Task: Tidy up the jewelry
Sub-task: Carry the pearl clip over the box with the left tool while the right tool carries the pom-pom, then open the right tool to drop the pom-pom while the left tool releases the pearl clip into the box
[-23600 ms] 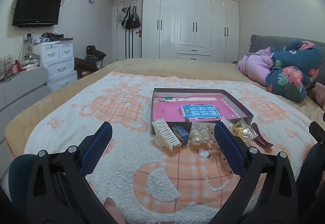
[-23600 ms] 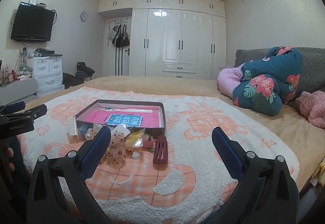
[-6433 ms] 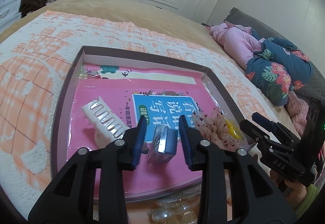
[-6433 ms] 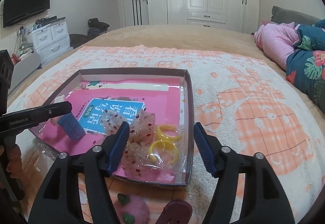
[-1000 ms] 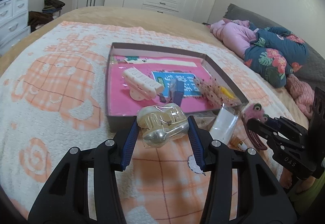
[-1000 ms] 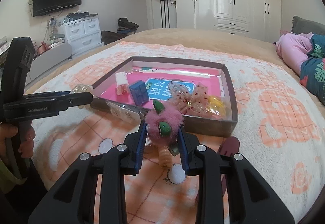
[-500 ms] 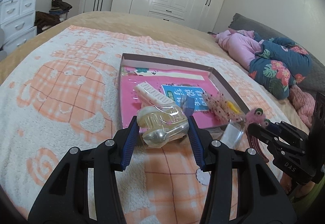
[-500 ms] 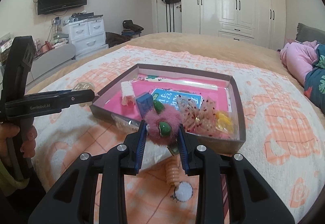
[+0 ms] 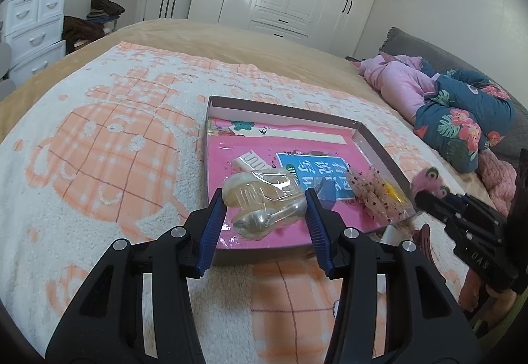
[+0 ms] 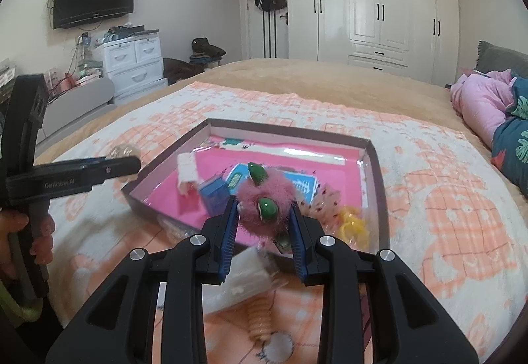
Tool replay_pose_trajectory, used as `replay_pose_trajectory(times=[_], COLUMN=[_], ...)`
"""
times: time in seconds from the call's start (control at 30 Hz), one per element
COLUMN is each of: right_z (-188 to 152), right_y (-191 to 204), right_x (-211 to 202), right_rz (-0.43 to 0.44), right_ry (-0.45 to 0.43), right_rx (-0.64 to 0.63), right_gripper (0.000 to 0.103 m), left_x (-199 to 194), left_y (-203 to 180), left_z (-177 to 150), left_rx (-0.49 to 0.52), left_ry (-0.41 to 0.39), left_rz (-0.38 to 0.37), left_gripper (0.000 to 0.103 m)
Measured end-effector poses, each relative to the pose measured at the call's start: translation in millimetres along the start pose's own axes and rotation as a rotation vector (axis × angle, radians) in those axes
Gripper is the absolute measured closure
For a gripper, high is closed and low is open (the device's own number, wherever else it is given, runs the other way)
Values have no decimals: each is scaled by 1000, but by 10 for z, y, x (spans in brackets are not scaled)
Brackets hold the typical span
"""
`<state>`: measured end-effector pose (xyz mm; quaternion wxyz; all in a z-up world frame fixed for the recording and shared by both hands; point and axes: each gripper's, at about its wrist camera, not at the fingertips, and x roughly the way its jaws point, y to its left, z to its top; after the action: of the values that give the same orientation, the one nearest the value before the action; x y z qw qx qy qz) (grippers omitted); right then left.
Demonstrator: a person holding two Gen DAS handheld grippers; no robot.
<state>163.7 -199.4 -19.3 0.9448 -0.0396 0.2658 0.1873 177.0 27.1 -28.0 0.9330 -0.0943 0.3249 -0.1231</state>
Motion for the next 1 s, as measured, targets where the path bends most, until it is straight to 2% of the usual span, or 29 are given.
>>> replay_pose_trajectory(times=[0.5, 1.0], right_z=[203, 236], right_y=[-294, -480], right_x=[310, 748], right_rz=[-60, -74], right_ry=[9, 123], right_rx=[20, 50], right_gripper=[75, 75], left_x=[408, 600], left_y=[-97, -152], left_z=[86, 56], left_rx=[79, 105], left_ry=[36, 65], left_rz=[64, 74], left_gripper=[64, 64])
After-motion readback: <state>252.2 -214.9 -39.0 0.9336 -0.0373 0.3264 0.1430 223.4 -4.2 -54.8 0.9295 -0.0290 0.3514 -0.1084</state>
